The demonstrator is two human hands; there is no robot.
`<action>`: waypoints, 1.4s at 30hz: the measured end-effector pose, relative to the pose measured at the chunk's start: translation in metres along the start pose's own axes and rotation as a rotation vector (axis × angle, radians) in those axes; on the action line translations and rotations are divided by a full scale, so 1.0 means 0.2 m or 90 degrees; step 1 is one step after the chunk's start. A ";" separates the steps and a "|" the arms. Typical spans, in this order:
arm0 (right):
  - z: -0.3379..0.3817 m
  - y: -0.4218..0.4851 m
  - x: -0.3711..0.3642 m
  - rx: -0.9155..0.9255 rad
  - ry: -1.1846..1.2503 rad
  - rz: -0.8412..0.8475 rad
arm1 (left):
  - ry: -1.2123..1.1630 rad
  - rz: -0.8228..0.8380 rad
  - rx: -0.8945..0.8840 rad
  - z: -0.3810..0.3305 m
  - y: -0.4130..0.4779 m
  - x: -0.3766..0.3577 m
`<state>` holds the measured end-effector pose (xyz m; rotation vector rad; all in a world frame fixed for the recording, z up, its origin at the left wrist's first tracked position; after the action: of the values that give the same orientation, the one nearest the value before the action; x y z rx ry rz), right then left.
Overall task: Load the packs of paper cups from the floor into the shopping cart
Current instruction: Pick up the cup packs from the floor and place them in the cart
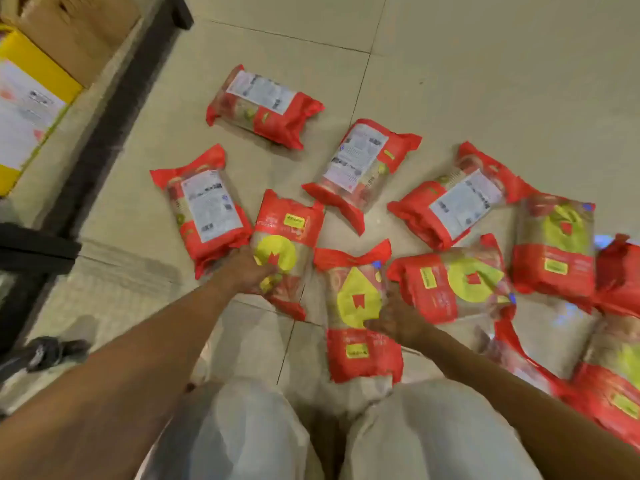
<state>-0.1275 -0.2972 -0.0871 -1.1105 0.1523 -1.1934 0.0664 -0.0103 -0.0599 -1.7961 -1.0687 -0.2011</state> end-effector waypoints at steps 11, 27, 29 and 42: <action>-0.21 0.22 -0.16 -0.166 0.058 -0.175 | -0.260 -0.023 0.056 0.32 0.32 -0.18; 1.42 -1.98 1.70 0.051 0.037 -0.411 | -0.502 -0.300 0.047 -1.14 -2.32 1.25; 1.71 -2.27 1.81 0.105 0.064 -0.385 | -0.551 -0.327 0.033 -1.19 -2.68 1.48; 3.40 -3.20 0.62 0.468 -0.072 0.067 | -0.750 -0.689 0.258 0.21 -4.34 2.03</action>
<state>-0.0762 0.0530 0.7871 -0.5088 -0.2955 -0.9644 -0.3441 0.3562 0.7251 -0.6838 -2.6076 0.4821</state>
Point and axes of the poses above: each hand's wrist, its own y-axis towards the middle knuckle, its own x-axis out of the back of the hand, z = x × y, the point moved 9 cm from there along y, towards the middle knuckle, and after that the axes turned 11 degrees about -y, right-handed, at the moved point
